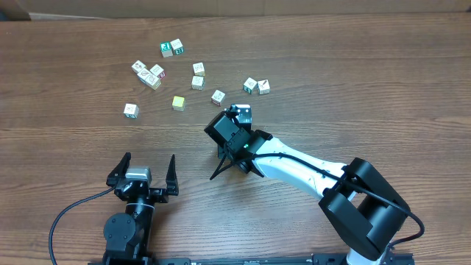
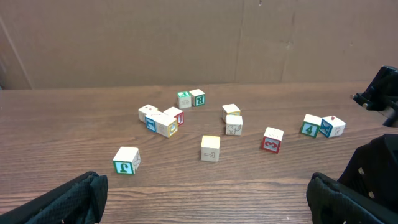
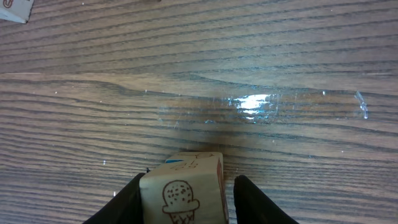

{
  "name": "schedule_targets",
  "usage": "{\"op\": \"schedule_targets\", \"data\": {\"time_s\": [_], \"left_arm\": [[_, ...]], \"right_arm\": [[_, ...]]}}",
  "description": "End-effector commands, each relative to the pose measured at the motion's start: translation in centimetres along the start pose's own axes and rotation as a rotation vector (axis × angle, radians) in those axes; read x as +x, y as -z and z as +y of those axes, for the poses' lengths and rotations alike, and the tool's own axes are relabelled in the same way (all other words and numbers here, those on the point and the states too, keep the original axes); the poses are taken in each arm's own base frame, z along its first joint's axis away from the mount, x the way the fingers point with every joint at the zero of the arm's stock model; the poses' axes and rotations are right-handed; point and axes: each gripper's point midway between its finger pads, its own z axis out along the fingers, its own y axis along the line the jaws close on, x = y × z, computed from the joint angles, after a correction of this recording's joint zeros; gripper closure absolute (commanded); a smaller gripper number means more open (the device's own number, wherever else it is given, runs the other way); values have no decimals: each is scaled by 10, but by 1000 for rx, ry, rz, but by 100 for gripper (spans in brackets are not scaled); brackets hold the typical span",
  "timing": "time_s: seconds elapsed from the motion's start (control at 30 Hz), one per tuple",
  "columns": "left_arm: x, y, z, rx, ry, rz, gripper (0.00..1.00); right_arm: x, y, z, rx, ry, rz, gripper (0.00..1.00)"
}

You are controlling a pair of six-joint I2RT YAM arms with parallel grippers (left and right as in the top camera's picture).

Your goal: Form a tower

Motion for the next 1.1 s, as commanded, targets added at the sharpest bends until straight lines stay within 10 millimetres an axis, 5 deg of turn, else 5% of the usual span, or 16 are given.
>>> {"op": "schedule_targets", "data": {"time_s": [0.0,1.07], "left_arm": [[-1,0,0,5,-15,-10,1],[-1,0,0,5,-15,-10,0]], "right_arm": [[-4,1,5,-8,-1,-11,60],[-9,4,11,-25,-60,-15,65]]}}
